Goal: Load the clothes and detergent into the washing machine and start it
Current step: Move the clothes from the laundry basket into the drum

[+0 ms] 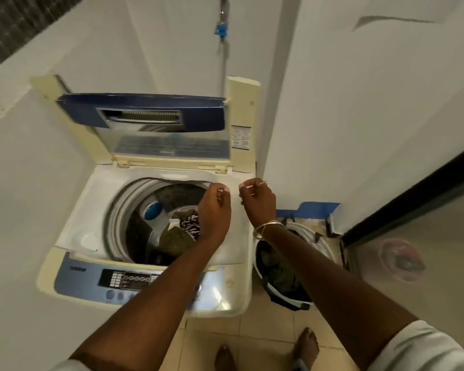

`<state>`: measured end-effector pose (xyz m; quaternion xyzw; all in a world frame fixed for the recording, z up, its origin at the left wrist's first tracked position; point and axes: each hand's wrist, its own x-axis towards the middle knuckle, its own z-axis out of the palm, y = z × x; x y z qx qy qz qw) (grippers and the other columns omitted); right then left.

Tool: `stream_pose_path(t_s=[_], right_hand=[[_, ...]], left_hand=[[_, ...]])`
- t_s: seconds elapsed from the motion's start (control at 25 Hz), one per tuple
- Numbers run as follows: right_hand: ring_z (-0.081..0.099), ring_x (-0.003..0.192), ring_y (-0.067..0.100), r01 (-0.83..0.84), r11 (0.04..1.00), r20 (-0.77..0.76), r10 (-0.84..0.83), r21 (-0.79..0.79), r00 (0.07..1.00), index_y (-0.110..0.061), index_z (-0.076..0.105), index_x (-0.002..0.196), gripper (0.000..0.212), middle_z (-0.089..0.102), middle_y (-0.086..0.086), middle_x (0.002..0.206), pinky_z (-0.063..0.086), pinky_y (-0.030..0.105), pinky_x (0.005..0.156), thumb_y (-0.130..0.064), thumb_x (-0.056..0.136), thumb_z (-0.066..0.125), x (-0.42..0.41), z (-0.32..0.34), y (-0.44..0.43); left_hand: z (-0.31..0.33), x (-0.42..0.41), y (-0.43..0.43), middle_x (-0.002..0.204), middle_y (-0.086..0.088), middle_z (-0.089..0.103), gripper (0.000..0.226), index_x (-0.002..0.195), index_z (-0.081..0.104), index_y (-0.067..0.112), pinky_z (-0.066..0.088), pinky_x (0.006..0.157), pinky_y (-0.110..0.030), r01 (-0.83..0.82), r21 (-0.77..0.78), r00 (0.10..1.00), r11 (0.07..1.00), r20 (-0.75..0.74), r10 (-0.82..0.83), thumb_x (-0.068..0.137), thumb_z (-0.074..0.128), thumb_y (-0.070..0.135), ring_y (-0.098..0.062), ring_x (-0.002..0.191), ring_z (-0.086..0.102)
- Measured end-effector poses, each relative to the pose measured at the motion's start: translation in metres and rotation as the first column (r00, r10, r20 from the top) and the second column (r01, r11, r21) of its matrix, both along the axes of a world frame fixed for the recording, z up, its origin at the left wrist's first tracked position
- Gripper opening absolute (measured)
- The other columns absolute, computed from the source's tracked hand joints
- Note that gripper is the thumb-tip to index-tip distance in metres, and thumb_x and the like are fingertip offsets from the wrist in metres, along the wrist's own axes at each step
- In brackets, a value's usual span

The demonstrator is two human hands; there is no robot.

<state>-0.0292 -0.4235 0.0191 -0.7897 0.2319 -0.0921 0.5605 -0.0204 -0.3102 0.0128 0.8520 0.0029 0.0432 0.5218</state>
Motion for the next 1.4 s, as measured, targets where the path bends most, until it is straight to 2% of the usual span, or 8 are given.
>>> stream_pose_path(t_s=[0.16, 0.48, 0.64, 0.84, 1.0, 1.16, 1.24, 1.4], right_hand=[[0.065, 0.072, 0.008, 0.117, 0.992, -0.021, -0.118, -0.041, 0.993, -0.018, 0.063, 0.095, 0.012, 0.068, -0.005, 0.079, 0.052, 0.023, 0.068, -0.030, 0.093, 0.061, -0.040, -0.025, -0.073], [0.059, 0.077, 0.008, 0.089, 0.992, -0.294, -0.112, -0.090, 0.949, -0.016, 0.064, 0.099, 0.013, 0.064, -0.004, 0.083, 0.049, 0.026, 0.077, -0.026, 0.091, 0.066, -0.079, -0.136, -0.204], [0.066, 0.096, 0.023, -0.048, 0.999, -0.498, 0.035, -0.014, 0.867, -0.017, 0.062, 0.111, 0.026, 0.070, 0.007, 0.100, 0.052, 0.031, 0.088, -0.029, 0.089, 0.067, -0.084, -0.232, -0.241], [0.059, 0.116, 0.023, -0.224, 0.974, -0.595, 0.192, 0.021, 0.781, -0.020, 0.056, 0.128, 0.044, 0.062, 0.003, 0.123, 0.047, 0.029, 0.097, -0.031, 0.088, 0.069, -0.091, -0.361, -0.258], [0.040, 0.137, 0.036, -0.413, 0.910, -0.643, 0.299, -0.029, 0.705, -0.029, 0.035, 0.148, 0.076, 0.033, 0.010, 0.152, 0.044, 0.051, 0.106, -0.038, 0.082, 0.073, -0.089, -0.440, -0.257], [0.007, 0.147, 0.045, -0.671, 0.729, -0.742, 0.375, -0.134, 0.555, -0.044, -0.004, 0.154, 0.106, -0.009, 0.009, 0.163, 0.040, 0.060, 0.107, -0.050, 0.080, 0.071, -0.077, -0.501, -0.252], [0.013, 0.146, 0.045, -0.685, 0.708, -0.761, 0.348, -0.169, 0.547, -0.041, 0.003, 0.155, 0.095, -0.003, 0.013, 0.163, 0.038, 0.059, 0.109, -0.049, 0.084, 0.066, -0.070, -0.520, -0.249], [0.052, 0.122, 0.041, -0.596, 0.769, -0.677, 0.313, -0.231, 0.666, -0.017, 0.051, 0.138, 0.045, 0.039, 0.017, 0.144, 0.045, 0.046, 0.104, -0.029, 0.095, 0.053, -0.067, -0.531, -0.248]], left_hand=[[-0.016, -0.026, -0.089, 0.090, 0.007, 0.064, 0.012, 0.099, 0.057, 0.022, 0.049, 0.071, -0.020, 0.172, 0.016, 0.985, 0.985, 0.026, -0.172, 0.104, 0.049, 0.030, -0.008, 0.079, 0.061], [-0.150, -0.045, -0.185, 0.095, 0.003, 0.066, 0.008, 0.107, 0.057, 0.025, 0.052, 0.079, -0.029, 0.354, 0.186, 0.895, 0.917, -0.353, -0.273, 0.102, 0.051, 0.027, -0.012, 0.086, 0.063], [-0.239, -0.047, -0.197, 0.116, -0.010, 0.064, 0.028, 0.121, 0.059, 0.010, 0.048, 0.101, -0.037, 0.440, 0.194, 0.821, 0.877, -0.483, -0.305, 0.094, 0.057, 0.009, -0.024, 0.109, 0.061], [-0.363, -0.055, -0.200, 0.139, -0.014, 0.053, 0.075, 0.146, 0.041, 0.010, 0.043, 0.110, -0.050, 0.533, 0.201, 0.747, 0.822, -0.568, -0.345, 0.083, 0.055, 0.049, -0.030, 0.129, 0.052], [-0.427, -0.055, -0.206, 0.155, -0.018, 0.031, 0.111, 0.158, 0.017, 0.020, 0.033, 0.117, -0.048, 0.700, 0.343, 0.664, 0.626, -0.636, -0.394, 0.069, 0.055, 0.074, -0.036, 0.142, 0.035], [-0.489, -0.061, -0.202, 0.163, -0.021, -0.001, 0.134, 0.157, -0.016, 0.029, 0.025, 0.120, -0.058, 0.833, 0.426, 0.537, 0.354, -0.777, -0.328, 0.067, 0.074, 0.070, -0.046, 0.150, 0.012], [-0.508, -0.068, -0.204, 0.162, -0.022, 0.003, 0.127, 0.158, -0.014, 0.028, 0.029, 0.117, -0.056, 0.815, 0.454, 0.563, 0.361, -0.769, -0.303, 0.073, 0.072, 0.067, -0.046, 0.148, 0.018], [-0.520, -0.066, -0.213, 0.149, -0.019, 0.036, 0.085, 0.154, 0.026, 0.020, 0.038, 0.114, -0.048, 0.643, 0.508, 0.737, 0.573, -0.613, -0.284, 0.086, 0.058, 0.061, -0.037, 0.135, 0.043]])
